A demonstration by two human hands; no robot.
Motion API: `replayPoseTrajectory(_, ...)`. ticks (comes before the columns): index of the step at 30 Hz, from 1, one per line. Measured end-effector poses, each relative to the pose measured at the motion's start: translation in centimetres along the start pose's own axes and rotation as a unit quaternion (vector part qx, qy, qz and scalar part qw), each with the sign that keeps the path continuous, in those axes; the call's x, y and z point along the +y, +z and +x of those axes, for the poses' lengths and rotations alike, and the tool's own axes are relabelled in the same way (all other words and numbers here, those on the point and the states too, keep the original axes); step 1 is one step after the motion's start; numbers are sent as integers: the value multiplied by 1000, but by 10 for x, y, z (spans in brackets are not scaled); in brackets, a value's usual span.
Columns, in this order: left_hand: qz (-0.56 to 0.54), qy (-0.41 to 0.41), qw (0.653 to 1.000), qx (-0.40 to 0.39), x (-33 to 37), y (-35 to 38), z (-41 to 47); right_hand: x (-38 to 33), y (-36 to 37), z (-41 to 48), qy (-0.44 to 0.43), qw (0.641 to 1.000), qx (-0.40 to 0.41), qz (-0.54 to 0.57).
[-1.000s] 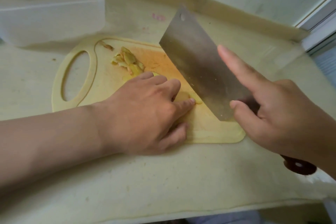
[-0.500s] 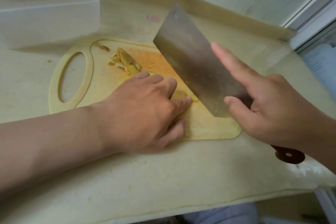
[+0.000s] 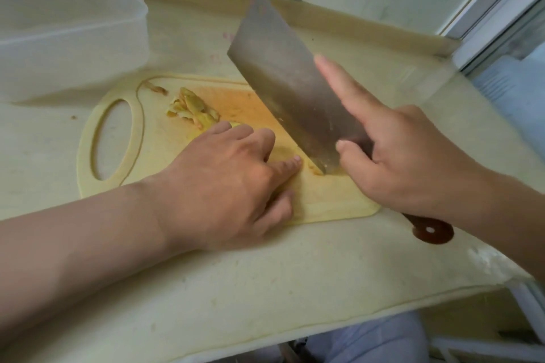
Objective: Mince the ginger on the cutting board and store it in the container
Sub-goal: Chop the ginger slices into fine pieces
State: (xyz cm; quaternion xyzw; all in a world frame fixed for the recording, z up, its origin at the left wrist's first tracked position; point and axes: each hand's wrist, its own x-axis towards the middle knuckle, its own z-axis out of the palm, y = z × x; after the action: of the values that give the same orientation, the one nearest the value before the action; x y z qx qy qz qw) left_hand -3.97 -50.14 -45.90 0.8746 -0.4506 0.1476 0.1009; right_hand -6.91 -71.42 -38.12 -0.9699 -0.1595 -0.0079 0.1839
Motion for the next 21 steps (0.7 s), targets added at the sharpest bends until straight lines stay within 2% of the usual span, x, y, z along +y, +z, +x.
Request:
replayPoseTrajectory(5, -1, 1, 1000, 0, 0, -1, 0, 5, 1, -3, 4, 1000, 0, 1)
replayPoseTrajectory(10, -27, 46, 999, 6, 1, -2, -1, 2, 4, 1, 9, 1000, 13, 17)
replayPoseTrajectory(15, -20, 28, 999, 1, 2, 0, 1, -1, 6, 5, 11, 999, 19, 24)
replayPoseTrajectory(21, -3, 19, 1000, -10, 4, 1, 2, -1, -3, 2, 34, 999, -28, 7)
